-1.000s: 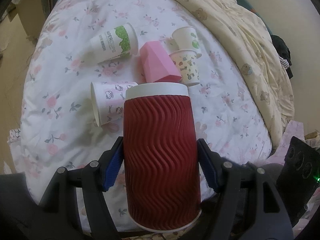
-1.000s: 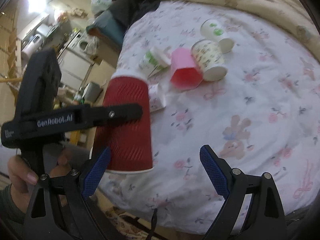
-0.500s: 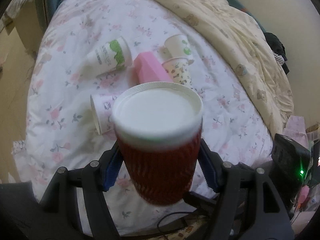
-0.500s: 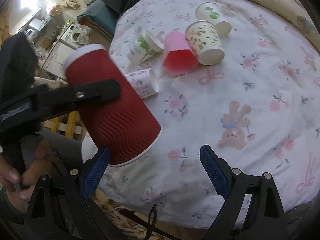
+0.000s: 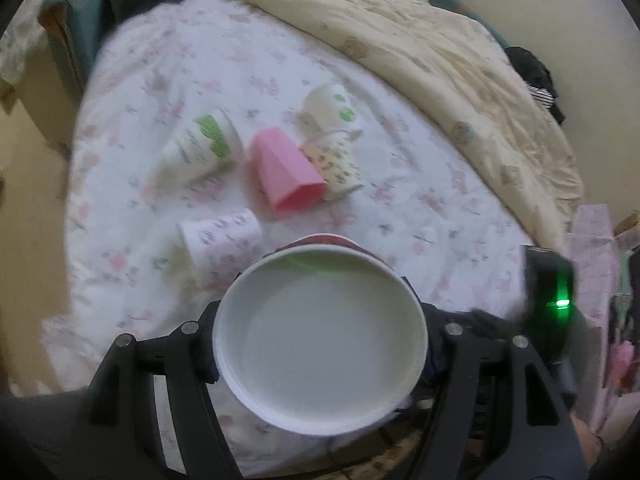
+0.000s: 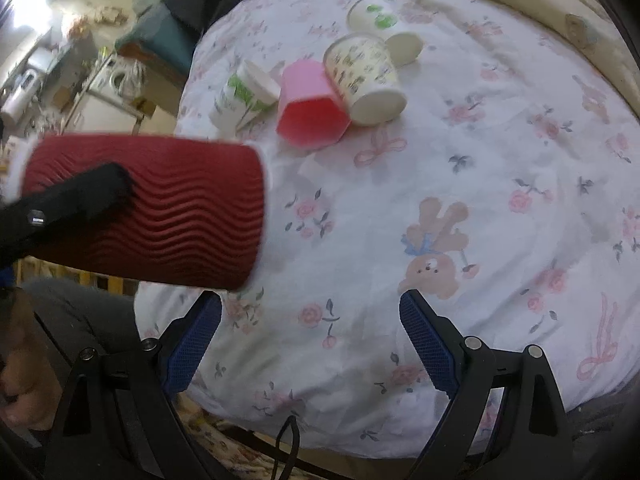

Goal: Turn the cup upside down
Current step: 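Lift the red cup with the left tool and turn it over, then lower the inverted red cup onto the bed and open the left tool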

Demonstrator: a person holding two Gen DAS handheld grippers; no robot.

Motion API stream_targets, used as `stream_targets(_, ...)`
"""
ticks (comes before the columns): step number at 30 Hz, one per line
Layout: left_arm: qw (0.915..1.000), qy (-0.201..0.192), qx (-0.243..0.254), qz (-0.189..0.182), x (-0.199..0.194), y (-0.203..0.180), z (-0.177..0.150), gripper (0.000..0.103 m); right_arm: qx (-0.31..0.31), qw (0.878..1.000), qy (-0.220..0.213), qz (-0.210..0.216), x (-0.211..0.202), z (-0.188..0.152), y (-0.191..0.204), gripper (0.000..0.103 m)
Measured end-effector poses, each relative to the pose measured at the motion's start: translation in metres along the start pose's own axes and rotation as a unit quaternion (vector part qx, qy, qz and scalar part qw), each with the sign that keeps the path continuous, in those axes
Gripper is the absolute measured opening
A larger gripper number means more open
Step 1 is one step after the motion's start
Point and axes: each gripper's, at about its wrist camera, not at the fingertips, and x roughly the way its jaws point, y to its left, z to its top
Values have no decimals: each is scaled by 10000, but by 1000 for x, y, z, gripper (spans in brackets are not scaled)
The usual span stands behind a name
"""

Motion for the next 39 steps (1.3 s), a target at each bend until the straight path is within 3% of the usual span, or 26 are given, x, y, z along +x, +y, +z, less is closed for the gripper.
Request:
stream_targets(3,9997,-13,-108,197,1,4,3,66,235,9989,-416,-7,-21,1,-8,93)
stream_targets(8,9976,339,-70,602,24,-2,11,66,520,9872,-1420,-498,-67,1,-24,94)
stream_targets(12,9948,433,-121,915,49,-13,23,66,928,9777,-1802,-555,-90,1,-45,101)
stream_targets(24,9881,839,187,1278,109,-56,37,66,1405,9732,-1810,-179,-95,1,-66,101)
stream_targets(29,9835,956,154,1526,122,-46,39,66,1480,9740,-1713,-35,-92,2,-68,101)
stream_targets(39,9849,1000,-83,1408,127,-25,40,68,1435,9768,-1590,-29,-86,2,-64,101)
